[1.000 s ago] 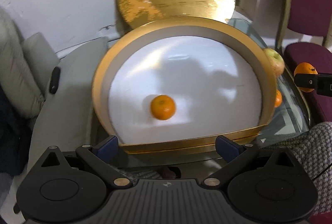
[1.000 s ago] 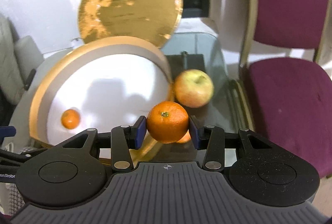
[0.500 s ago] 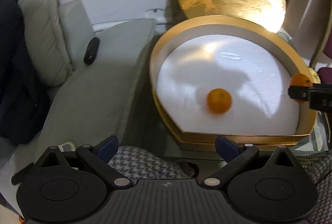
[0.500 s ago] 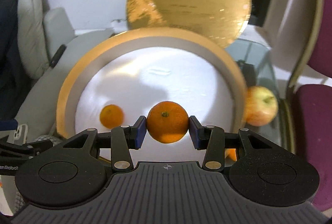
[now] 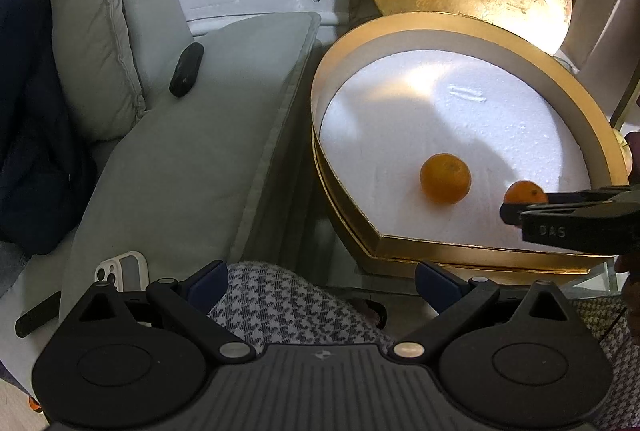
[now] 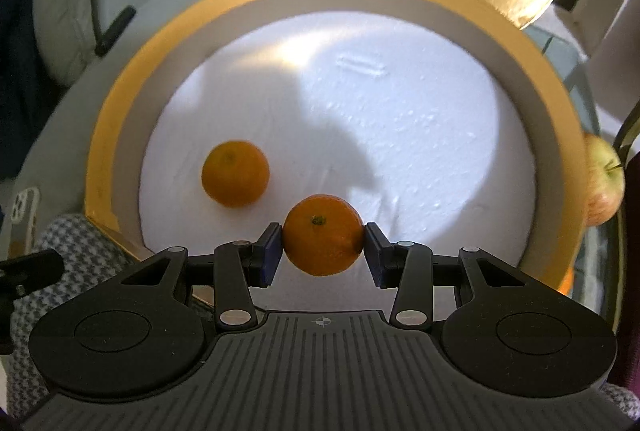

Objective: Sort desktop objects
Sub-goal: 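Carry the mandarin into the box with the right gripper and release, then withdraw the right gripper from the box toward the remaining fruit, then close the right gripper on the third mandarin orange, then lift the mandarin with the right gripper and carry it over the foam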

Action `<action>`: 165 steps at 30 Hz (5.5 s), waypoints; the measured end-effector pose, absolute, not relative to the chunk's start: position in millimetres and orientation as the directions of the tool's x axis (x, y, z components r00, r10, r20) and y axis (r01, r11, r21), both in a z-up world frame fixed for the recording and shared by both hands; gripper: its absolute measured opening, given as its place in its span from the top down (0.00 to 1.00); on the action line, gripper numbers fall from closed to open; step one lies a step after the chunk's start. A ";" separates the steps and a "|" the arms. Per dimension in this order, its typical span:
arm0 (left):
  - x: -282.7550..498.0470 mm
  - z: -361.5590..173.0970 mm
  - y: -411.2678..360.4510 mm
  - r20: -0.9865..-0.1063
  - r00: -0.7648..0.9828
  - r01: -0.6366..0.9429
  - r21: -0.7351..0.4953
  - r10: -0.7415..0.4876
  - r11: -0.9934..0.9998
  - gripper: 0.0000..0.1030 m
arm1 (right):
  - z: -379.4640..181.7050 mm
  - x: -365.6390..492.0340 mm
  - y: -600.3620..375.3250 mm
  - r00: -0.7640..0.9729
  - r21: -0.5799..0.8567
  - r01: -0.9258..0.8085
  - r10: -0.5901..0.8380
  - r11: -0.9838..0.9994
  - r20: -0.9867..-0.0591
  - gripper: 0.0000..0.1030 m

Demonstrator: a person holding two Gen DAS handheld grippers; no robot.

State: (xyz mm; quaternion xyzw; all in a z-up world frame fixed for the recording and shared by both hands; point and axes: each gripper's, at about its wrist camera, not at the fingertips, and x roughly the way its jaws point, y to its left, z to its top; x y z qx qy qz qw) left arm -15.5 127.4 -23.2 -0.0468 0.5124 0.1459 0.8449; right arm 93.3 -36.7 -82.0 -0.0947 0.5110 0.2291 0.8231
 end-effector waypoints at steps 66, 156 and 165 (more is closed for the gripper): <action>-9.3 5.1 2.9 -0.844 0.505 0.033 0.229 0.181 0.973 0.02 | -13.9 12.4 -192.1 0.524 0.227 -0.245 0.326 0.943 -0.787 0.18; 52.1 -34.6 -16.8 -0.895 0.396 0.046 0.244 0.206 0.969 0.01 | -122.8 129.5 -249.5 0.467 0.405 -0.120 0.412 0.906 -0.782 0.57; 47.6 -30.7 -16.6 -0.891 0.407 0.045 0.238 0.200 0.970 0.01 | -119.4 118.1 -257.2 0.466 0.352 -0.096 0.355 0.931 -0.810 0.56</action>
